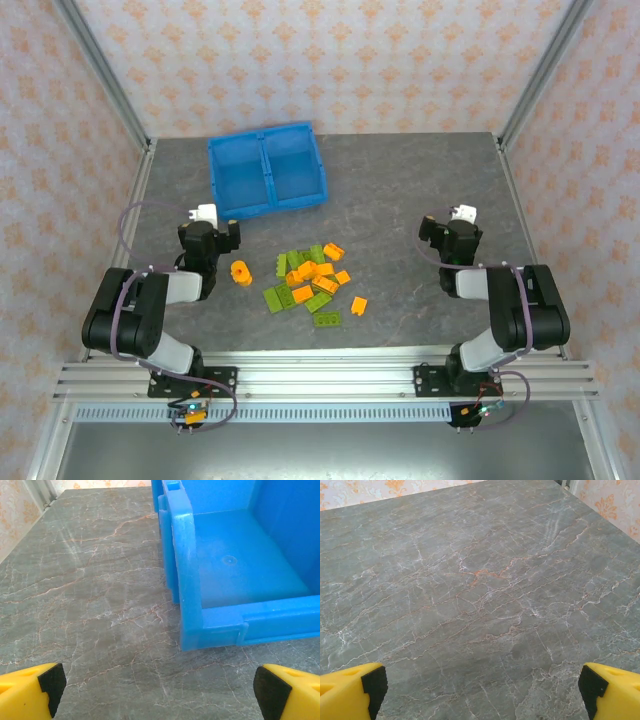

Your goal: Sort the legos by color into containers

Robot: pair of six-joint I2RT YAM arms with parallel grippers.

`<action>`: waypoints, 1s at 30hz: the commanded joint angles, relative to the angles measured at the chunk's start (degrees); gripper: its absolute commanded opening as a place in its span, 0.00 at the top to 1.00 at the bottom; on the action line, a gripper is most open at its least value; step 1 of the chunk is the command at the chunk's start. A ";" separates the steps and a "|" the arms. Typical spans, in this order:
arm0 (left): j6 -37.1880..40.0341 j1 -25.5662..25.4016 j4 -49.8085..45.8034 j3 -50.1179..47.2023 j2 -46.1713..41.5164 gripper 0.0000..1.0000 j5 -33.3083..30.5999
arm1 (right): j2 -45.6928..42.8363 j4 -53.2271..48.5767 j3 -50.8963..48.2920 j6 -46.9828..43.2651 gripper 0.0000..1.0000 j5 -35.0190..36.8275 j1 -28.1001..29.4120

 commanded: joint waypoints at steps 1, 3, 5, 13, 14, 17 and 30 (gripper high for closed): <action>-0.08 0.37 0.66 1.21 -0.28 0.00 0.21 | -0.06 -0.07 1.05 -0.49 0.01 -0.64 -0.24; -0.06 0.35 0.71 1.21 -0.28 0.00 0.21 | -0.03 -0.06 0.98 -0.49 0.01 -0.64 -0.24; -0.07 0.37 0.71 1.21 -0.30 0.00 0.21 | -0.02 -0.06 0.98 -0.49 0.01 -0.64 -0.22; -0.07 0.37 0.72 1.21 -0.28 0.00 0.21 | -0.14 -0.06 0.97 -0.49 0.01 -0.64 -0.22; -0.03 0.37 0.71 1.21 -0.28 0.00 0.21 | -0.14 0.01 0.97 -0.49 0.01 -0.64 -0.24; -0.09 0.33 0.72 1.22 -0.28 0.00 0.21 | -0.22 0.09 0.85 -0.63 0.01 -0.55 -0.24; 2.08 -4.70 -11.13 0.77 -12.80 0.00 -6.43 | -29.96 -69.90 22.47 26.33 0.01 2.43 8.11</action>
